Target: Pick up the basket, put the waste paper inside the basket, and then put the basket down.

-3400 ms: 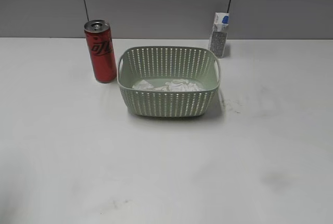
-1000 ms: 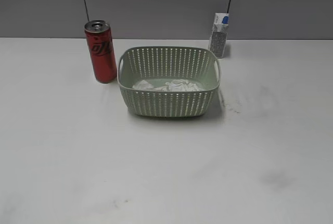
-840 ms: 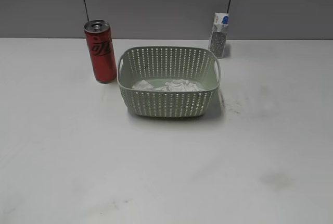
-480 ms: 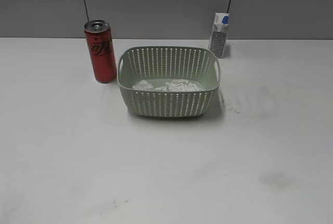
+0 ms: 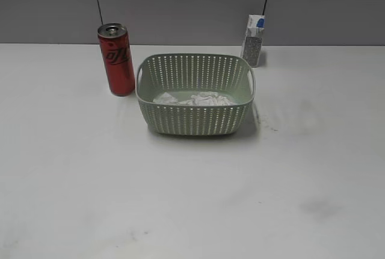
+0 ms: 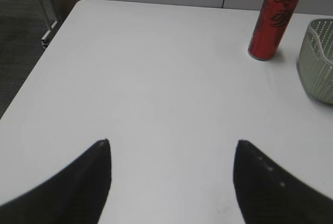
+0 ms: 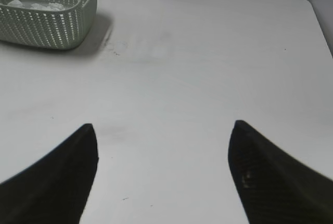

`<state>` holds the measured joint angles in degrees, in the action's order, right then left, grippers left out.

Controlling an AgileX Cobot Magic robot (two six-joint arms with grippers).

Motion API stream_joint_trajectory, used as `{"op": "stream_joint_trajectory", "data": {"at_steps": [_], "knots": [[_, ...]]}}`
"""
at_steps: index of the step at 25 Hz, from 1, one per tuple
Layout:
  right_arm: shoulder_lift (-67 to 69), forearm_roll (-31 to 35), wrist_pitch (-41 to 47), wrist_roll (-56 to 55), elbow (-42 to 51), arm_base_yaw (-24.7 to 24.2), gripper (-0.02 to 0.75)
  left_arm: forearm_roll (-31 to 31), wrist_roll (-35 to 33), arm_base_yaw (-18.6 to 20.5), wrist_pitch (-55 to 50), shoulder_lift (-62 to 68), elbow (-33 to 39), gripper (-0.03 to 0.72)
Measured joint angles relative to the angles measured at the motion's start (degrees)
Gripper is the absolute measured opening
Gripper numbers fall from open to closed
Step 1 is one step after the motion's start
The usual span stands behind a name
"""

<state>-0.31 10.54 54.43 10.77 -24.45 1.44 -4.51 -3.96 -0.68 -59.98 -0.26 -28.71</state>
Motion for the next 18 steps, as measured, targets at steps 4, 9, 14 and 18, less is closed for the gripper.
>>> {"op": "stream_joint_trajectory", "data": {"at_steps": [4,9,14,18], "knots": [[0.0,-1.42,-0.04,0.0,0.0,0.0,0.59,0.0,0.0,0.0,0.0,0.0,0.0,0.556],[0.0,-1.42,-0.04,-0.33,0.0,0.0,0.59,0.0,0.0,0.0,0.0,0.0,0.0,0.556],[0.0,-1.26,-0.04,-0.39,0.0,0.0,0.59,0.01,0.0,0.0,0.0,0.0,0.0,0.556],[0.0,-1.21,-0.04,-0.42,0.0,0.0,0.59,0.01,0.0,0.0,0.0,0.0,0.0,0.556]]}}
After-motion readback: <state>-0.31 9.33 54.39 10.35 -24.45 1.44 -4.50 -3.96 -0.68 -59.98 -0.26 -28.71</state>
